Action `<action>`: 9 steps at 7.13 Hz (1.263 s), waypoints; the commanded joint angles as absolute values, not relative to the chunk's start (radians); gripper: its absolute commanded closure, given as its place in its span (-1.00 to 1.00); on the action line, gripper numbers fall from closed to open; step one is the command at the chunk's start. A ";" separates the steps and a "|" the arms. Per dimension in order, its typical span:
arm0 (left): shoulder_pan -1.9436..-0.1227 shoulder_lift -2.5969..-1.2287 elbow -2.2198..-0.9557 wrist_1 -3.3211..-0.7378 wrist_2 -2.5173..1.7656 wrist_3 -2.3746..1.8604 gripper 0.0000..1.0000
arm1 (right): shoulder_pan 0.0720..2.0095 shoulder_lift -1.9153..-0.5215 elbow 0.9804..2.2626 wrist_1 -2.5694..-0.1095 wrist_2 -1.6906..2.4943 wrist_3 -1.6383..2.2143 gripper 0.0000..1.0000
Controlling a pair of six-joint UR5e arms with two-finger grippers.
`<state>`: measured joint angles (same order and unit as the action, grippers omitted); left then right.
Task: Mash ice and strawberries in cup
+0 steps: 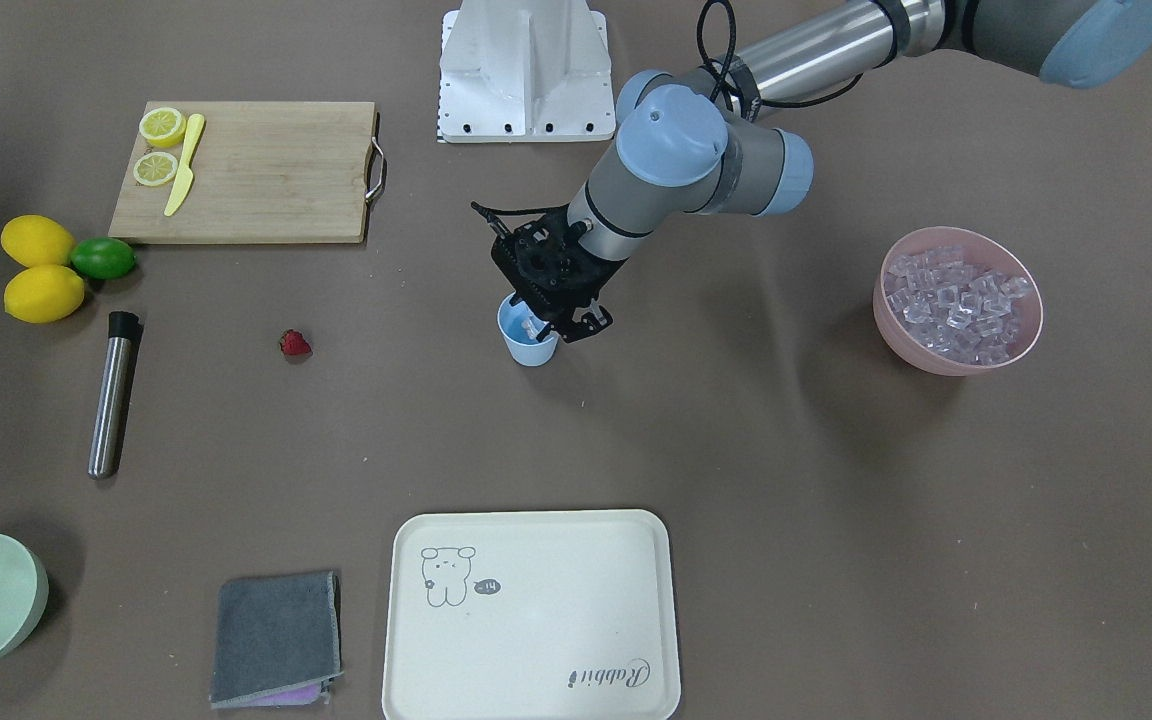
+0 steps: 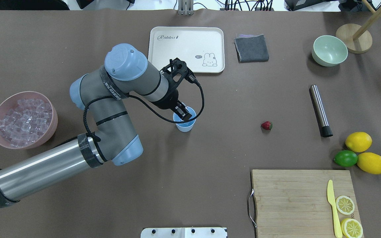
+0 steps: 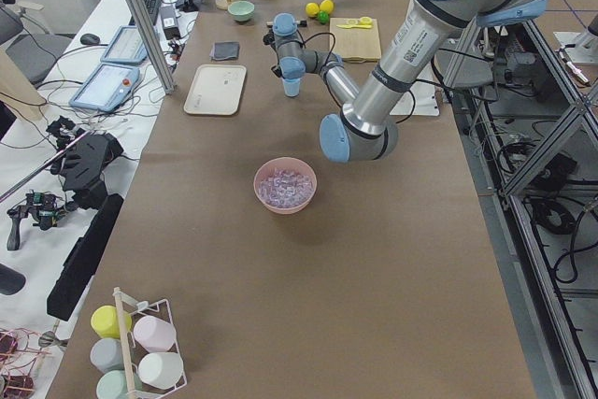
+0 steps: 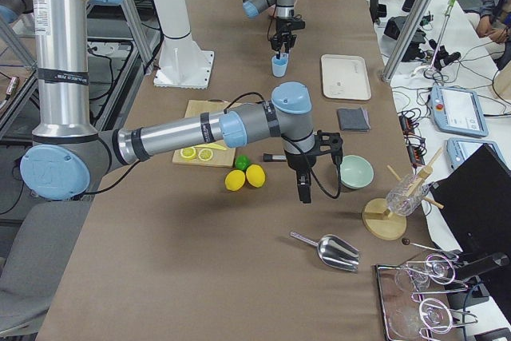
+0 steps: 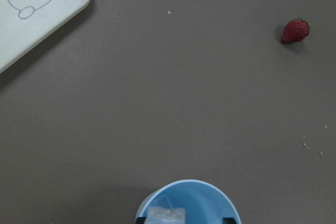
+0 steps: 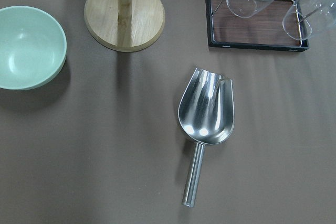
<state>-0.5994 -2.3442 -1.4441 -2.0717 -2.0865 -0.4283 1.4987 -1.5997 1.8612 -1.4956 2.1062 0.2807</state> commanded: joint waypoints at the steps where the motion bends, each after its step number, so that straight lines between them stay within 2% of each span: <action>1: -0.598 -2.342 -1.443 -2.097 -2.086 -0.430 -0.84 | 1.499 -1.600 1.862 -1.496 2.106 0.282 -0.99; 2: -0.598 -2.341 -1.445 -2.114 -2.086 -0.431 -0.94 | 1.499 -1.600 1.862 -1.496 2.108 0.281 -0.99; 4: -0.623 -2.339 -1.489 -2.120 -2.089 -0.472 -0.94 | 1.499 -1.598 1.862 -1.496 2.115 0.281 -0.99; 7: -0.842 -2.277 -1.515 -2.103 -2.282 -0.428 -0.93 | 1.499 -1.597 1.859 -1.496 2.196 0.281 -0.99; 9: -0.903 -2.226 -1.542 -2.073 -2.284 -0.382 -0.93 | 1.499 -1.606 1.865 -1.496 2.204 0.281 -0.99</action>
